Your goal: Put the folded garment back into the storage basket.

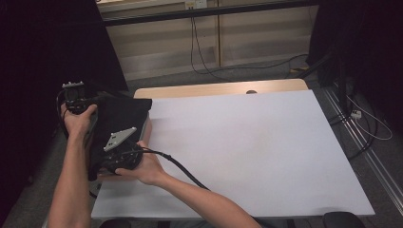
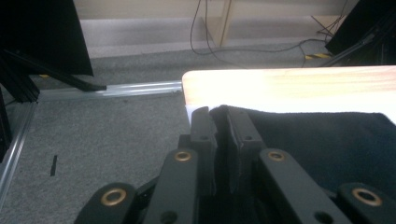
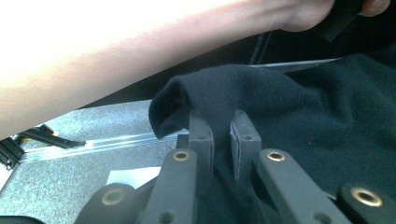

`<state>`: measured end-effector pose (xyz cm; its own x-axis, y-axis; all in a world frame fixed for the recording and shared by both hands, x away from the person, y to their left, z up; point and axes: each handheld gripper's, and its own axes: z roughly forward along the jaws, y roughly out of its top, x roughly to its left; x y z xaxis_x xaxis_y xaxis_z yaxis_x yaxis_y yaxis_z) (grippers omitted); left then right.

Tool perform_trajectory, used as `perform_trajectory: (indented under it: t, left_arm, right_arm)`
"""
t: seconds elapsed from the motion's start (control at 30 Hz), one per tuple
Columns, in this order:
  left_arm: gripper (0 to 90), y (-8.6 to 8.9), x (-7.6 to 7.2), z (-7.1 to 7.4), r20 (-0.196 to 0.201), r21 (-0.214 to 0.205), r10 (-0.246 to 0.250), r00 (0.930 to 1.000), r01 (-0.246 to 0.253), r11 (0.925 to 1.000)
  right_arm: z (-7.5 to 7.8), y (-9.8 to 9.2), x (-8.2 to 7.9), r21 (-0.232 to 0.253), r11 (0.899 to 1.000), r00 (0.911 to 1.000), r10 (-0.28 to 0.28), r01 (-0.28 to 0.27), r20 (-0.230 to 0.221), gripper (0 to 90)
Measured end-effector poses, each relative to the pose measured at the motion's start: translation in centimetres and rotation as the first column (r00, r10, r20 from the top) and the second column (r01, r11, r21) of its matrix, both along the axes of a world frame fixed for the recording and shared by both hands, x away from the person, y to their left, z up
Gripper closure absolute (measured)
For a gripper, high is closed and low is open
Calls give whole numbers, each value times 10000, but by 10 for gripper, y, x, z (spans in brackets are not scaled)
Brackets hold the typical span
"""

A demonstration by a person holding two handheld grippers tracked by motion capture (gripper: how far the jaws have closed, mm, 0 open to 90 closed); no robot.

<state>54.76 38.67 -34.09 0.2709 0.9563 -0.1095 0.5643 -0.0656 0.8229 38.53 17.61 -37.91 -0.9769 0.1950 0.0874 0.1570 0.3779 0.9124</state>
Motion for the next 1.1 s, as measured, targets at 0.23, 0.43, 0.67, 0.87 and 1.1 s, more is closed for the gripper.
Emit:
perform_trajectory:
  t: [0.23, 0.43, 0.67, 0.87, 1.1]
  left_arm:
    - [823, -2, 2, -3, -151, 261, -111, 9998, 115, 9996]
    - [821, 0, 2, -8, -333, 425, -53, 9994, 67, 9991]
    - [821, 2, 1, -12, -423, 471, -53, 9991, 73, 9989]
    - [820, 5, -2, -15, -704, 590, -157, 9974, 199, 9981]
    - [819, 8, -4, -19, -779, 746, -38, 9970, 96, 9972]
  right_arm:
    - [-4, 11, 6, -339, 9994, 10000, -84, 85, 46, 821]
    - [-9, 11, 10, -516, 9986, 9999, -116, 118, 55, 816]
    - [-13, 12, 12, -661, 9977, 9999, -118, 117, -13, 812]
    - [-16, 14, 11, -719, 9974, 10000, -20, 19, -16, 810]
    - [-17, 15, 11, -844, 9964, 9999, -89, 97, 104, 799]
